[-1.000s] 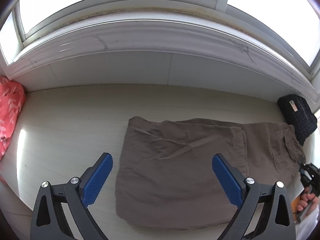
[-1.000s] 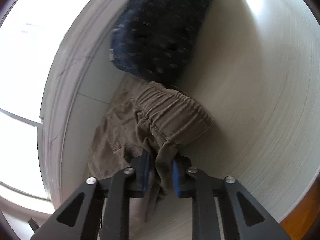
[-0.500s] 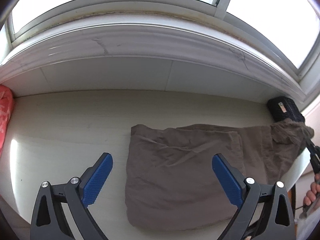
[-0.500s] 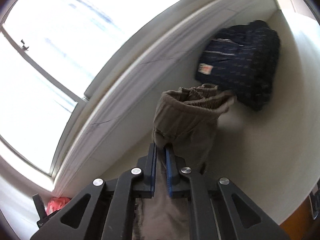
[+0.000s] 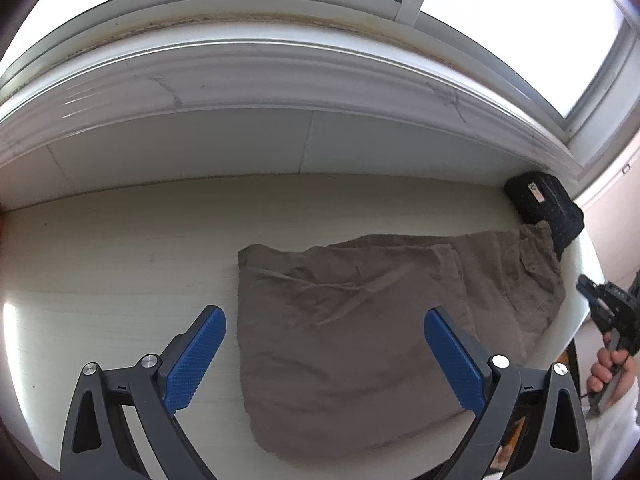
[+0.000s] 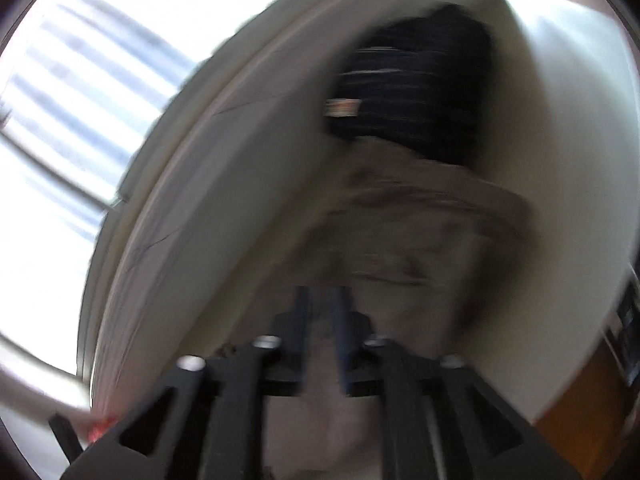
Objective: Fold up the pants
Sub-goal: 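Lift the khaki pants by the waistband with the right gripper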
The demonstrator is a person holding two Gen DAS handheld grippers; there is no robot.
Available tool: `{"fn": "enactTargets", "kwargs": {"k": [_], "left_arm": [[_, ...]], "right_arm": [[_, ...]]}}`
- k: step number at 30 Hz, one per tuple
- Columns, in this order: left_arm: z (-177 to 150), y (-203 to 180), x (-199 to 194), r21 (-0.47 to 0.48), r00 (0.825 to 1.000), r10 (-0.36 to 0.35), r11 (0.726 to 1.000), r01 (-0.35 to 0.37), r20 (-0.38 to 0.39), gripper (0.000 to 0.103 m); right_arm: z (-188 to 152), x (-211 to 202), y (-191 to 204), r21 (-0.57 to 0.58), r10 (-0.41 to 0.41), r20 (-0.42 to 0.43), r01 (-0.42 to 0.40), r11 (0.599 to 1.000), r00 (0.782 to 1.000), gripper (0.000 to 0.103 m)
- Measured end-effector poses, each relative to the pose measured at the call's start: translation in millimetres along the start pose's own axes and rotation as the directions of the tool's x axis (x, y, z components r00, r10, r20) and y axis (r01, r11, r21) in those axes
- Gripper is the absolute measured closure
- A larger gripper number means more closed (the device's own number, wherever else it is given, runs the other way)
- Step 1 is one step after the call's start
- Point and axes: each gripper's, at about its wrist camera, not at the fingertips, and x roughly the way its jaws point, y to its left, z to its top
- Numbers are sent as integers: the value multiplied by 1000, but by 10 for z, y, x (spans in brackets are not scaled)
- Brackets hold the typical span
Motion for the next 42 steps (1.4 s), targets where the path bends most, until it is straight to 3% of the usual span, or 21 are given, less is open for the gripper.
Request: {"fn": "enactTargets", "kwargs": {"k": [1, 2, 5, 7, 13, 19, 22, 24, 25, 27, 29, 31, 36, 42], "left_arm": [[0, 5, 8, 0, 1000, 4, 1000, -4, -4, 2], [0, 7, 15, -1, 1000, 6, 1000, -6, -6, 2], [19, -7, 25, -2, 1000, 20, 1000, -20, -10, 2], [39, -25, 34, -5, 1000, 29, 1000, -29, -12, 2], [87, -114, 23, -2, 998, 63, 998, -63, -4, 2], [83, -202, 11, -16, 995, 98, 995, -98, -2, 2], [72, -228, 5, -27, 994, 111, 993, -111, -1, 2], [65, -237, 11, -34, 993, 120, 992, -120, -2, 2], [61, -239, 14, -39, 993, 121, 992, -121, -3, 2], [53, -247, 21, -47, 992, 124, 991, -124, -3, 2], [48, -249, 32, -54, 993, 120, 991, -120, -4, 2], [46, -244, 49, -59, 993, 114, 992, -114, -7, 2], [94, -265, 80, -57, 996, 88, 994, -88, -6, 2], [226, -330, 94, -22, 1000, 27, 999, -27, -2, 2]], "right_arm": [[20, -49, -158, 33, -24, 15, 23, 999, 1000, 39], [38, -104, -291, 63, -58, 34, 56, 996, 998, 24], [100, -144, -668, 148, -98, 47, 90, 985, 994, 23], [140, -70, -867, 196, -59, 33, 52, 979, 998, 23], [351, 220, -1041, 250, -64, 20, 57, 967, 998, 23], [418, 462, -1126, 227, -88, -43, 95, 969, 995, 23], [450, 516, -1139, 214, -81, -32, 86, 973, 996, 25], [482, 542, -1123, 198, -86, -27, 89, 976, 996, 32], [492, 569, -1122, 197, -75, -33, 80, 977, 997, 44], [481, 581, -1129, 187, -76, -34, 81, 979, 997, 55], [510, 609, -1122, 177, -58, -43, 64, 982, 997, 73], [530, 548, -1080, 174, -13, -22, 17, 985, 1000, 81], [566, 261, -628, 65, 74, 30, -76, 995, 997, 83], [467, -29, 215, -75, 232, 39, -229, 971, 972, 83]]}}
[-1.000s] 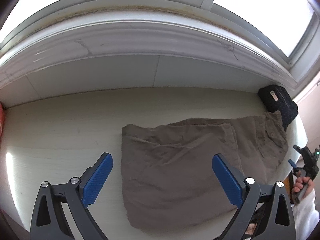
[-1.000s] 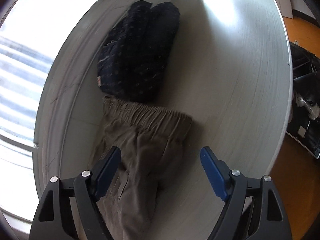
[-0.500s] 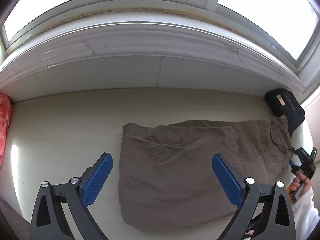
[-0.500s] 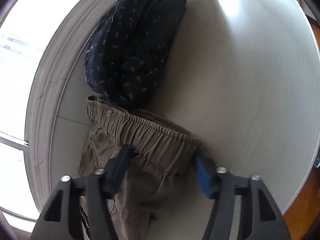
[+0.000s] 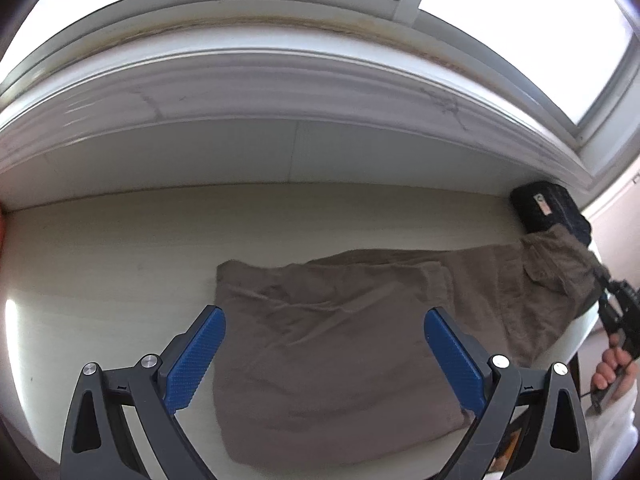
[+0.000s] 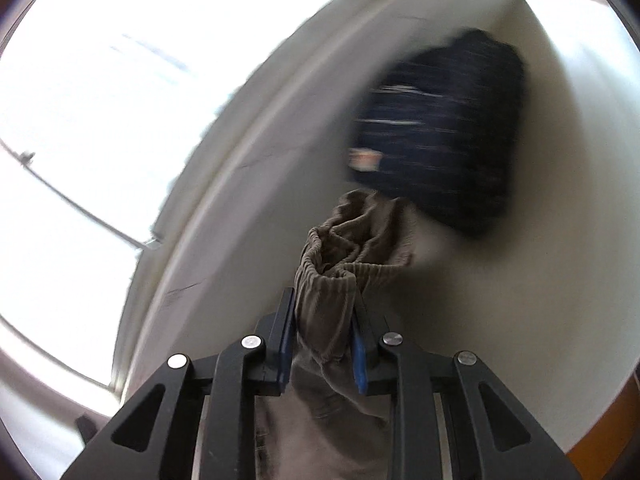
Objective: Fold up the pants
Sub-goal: 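Lift the khaki pants by the waistband with the right gripper, then lay the held khaki pants onto the folded grey pants with the right gripper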
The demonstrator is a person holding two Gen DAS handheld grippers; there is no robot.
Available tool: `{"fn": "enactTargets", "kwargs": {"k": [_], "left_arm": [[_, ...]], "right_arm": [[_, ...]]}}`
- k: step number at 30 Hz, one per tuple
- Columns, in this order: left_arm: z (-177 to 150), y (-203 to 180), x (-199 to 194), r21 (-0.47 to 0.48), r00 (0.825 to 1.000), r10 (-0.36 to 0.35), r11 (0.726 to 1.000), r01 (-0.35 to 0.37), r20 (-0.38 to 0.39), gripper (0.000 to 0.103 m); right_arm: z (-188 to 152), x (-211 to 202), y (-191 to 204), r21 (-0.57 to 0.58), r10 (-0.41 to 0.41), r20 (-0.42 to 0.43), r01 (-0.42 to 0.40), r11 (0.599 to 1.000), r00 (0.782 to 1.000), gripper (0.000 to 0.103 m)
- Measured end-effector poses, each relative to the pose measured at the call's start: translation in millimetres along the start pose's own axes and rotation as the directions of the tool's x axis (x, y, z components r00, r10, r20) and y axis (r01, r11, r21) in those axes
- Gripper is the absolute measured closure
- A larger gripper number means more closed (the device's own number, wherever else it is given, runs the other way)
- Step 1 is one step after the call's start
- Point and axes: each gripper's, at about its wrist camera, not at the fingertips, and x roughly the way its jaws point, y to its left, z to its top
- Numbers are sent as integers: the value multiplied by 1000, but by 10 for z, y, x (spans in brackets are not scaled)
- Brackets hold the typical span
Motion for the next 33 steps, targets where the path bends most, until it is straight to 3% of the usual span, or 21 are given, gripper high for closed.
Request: {"fn": "enactTargets", "kwargs": {"k": [4, 10, 17, 22, 27, 30, 33], "left_arm": [[63, 19, 8, 14, 1000, -22, 1000, 22, 14, 2], [15, 298, 39, -20, 999, -34, 999, 34, 8, 2], [-90, 775, 9, -83, 999, -32, 996, 33, 5, 2], [-128, 1043, 23, -146, 997, -79, 986, 76, -9, 1], [-75, 1142, 185, -218, 969, -241, 950, 224, -54, 0], [27, 1076, 314, -223, 951, -297, 936, 271, -90, 0], [117, 1036, 413, -224, 946, -305, 935, 276, -111, 0]], "right_arm": [[-150, 139, 605, -89, 92, -47, -96, 991, 995, 82], [-461, 316, 1226, -172, 160, -127, -181, 968, 979, 82], [-919, 559, 2019, -276, 213, -258, -284, 918, 942, 82], [-1439, 967, 2560, -395, 176, -367, -324, 859, 914, 83], [-2038, 1334, 2946, -490, 109, -465, -358, 795, 879, 83], [-2248, 1440, 3056, -526, 72, -483, -355, 773, 873, 83], [-2368, 1465, 3106, -549, 47, -470, -334, 766, 881, 83]]}}
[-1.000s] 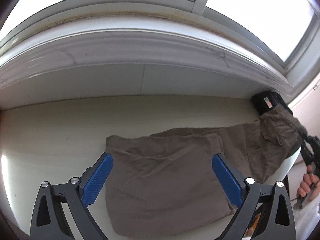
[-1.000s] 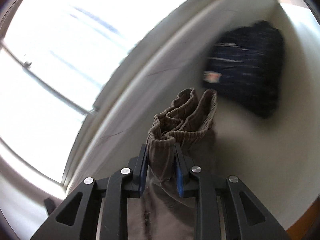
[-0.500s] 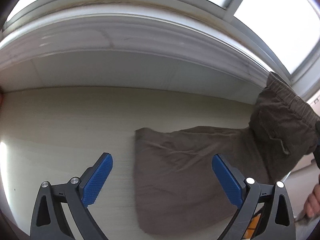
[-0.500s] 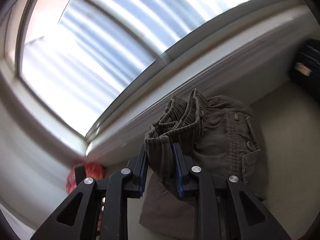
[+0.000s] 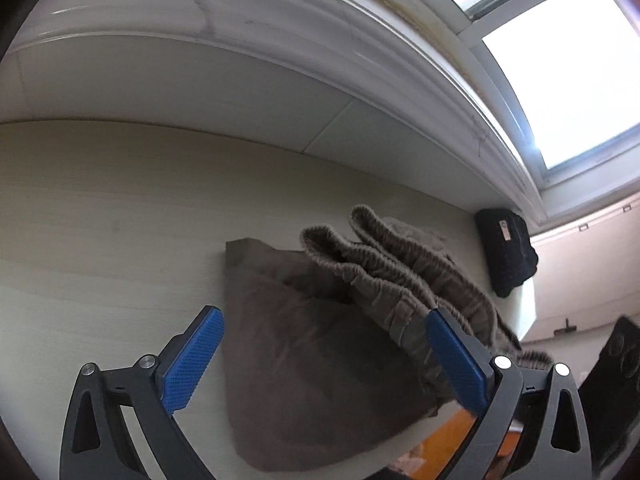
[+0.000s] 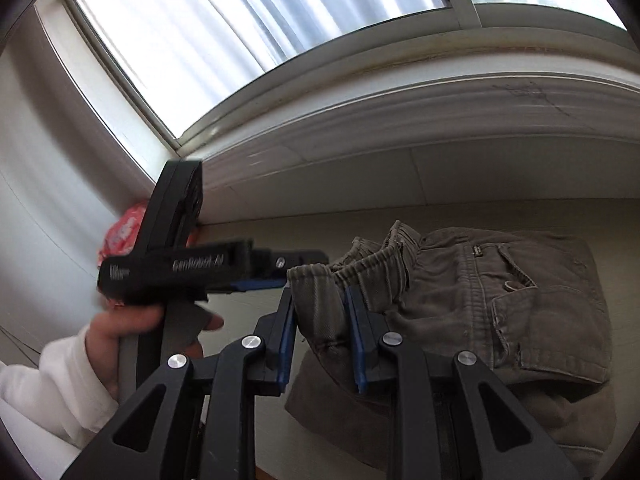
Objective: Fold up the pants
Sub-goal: 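Lay the held khaki pants onto the folded grey pants with the right gripper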
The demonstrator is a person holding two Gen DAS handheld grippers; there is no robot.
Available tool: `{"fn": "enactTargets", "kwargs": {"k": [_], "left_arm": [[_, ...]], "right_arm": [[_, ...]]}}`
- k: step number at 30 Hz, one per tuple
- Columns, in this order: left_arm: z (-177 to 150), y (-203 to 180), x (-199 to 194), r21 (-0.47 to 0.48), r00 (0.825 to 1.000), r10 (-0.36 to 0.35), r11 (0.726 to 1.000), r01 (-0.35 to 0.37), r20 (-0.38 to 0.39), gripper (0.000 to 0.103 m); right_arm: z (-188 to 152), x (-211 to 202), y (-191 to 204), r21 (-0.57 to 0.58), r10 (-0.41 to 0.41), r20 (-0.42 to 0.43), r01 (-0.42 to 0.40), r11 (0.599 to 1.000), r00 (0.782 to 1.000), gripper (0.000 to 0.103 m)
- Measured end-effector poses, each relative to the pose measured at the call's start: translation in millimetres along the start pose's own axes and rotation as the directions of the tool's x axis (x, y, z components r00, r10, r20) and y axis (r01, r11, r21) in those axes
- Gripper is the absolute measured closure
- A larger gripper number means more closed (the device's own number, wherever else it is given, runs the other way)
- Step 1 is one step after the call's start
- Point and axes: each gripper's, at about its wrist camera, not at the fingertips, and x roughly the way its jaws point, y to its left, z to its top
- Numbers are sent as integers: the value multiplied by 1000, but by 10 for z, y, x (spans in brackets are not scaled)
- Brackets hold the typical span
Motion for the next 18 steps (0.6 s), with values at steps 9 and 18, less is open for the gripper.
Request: {"fn": "enactTargets", "kwargs": {"k": [9, 18], "left_arm": [[-5, 35, -150, 78, 985, 170, 982, -172, 38, 0], [-171, 14, 96, 171, 945, 328, 930, -325, 10, 0]], "right_arm": [[-191, 415, 237, -76, 14, -109, -23, 997, 994, 83], [-474, 1109, 284, -105, 1, -293, -34, 994, 956, 82]]}}
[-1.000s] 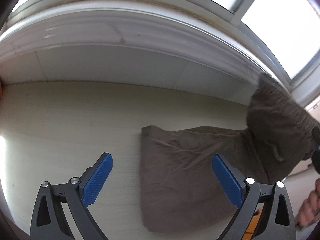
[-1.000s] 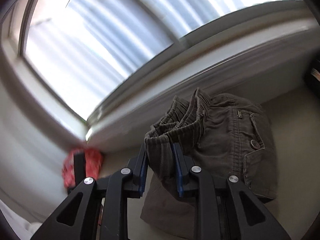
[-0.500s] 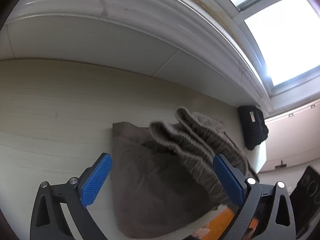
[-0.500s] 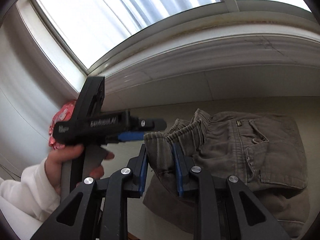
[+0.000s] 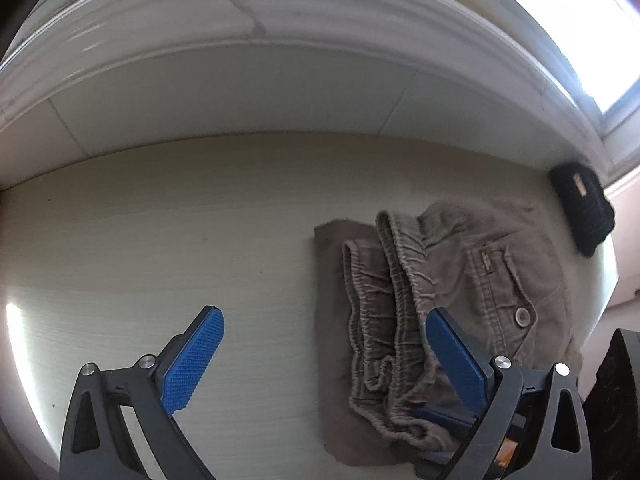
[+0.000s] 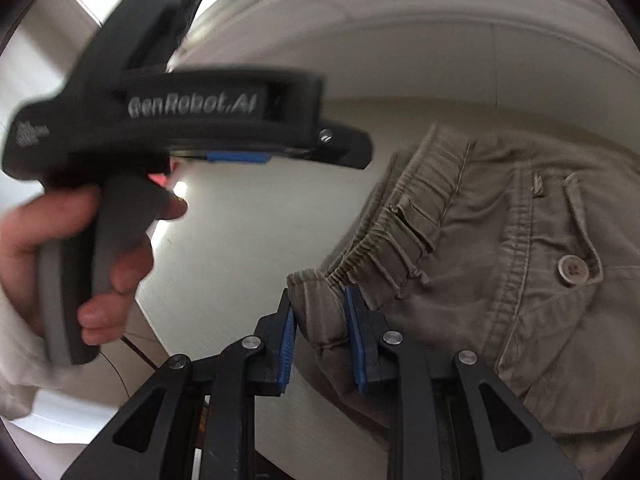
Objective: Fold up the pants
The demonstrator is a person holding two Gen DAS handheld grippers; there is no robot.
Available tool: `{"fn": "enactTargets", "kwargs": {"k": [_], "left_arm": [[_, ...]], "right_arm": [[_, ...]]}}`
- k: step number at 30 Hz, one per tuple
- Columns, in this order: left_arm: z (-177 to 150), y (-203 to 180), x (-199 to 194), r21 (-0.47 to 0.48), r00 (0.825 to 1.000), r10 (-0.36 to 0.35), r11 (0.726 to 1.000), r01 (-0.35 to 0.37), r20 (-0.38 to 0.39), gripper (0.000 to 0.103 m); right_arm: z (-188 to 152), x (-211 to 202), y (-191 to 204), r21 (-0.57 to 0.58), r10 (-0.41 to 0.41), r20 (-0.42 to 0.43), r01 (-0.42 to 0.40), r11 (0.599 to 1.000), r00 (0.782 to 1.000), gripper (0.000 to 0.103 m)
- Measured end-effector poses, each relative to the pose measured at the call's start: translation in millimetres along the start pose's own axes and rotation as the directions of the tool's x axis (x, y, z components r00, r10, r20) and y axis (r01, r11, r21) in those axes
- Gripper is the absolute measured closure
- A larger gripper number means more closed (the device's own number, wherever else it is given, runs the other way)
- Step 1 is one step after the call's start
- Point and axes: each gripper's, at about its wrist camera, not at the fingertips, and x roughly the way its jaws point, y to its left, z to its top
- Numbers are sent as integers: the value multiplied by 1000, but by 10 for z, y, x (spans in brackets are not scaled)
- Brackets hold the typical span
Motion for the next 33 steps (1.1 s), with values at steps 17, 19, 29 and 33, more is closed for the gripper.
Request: {"fn": "enactTargets", "kwargs": {"k": [17, 19, 29, 33], "left_arm": [[-190, -44, 356, -13, 995, 77, 997, -78, -62, 0], [-216, -35, 321, -27, 996, 66, 997, -68, -57, 0], [-307, -469, 188, -9, 999, -39, 999, 39, -7, 0], [-227, -577, 454, 19, 998, -30, 999, 31, -51, 0]], "right_arm": [[-212, -1057, -749, 126, -23, 31, 19, 992, 999, 43], [-247, -1032, -816, 132, -54, 2, 53, 990, 999, 43], [-388, -742, -749, 190, -24, -12, 26, 981, 1000, 25], [-345, -769, -692, 166, -23, -32, 28, 986, 999, 26]]}}
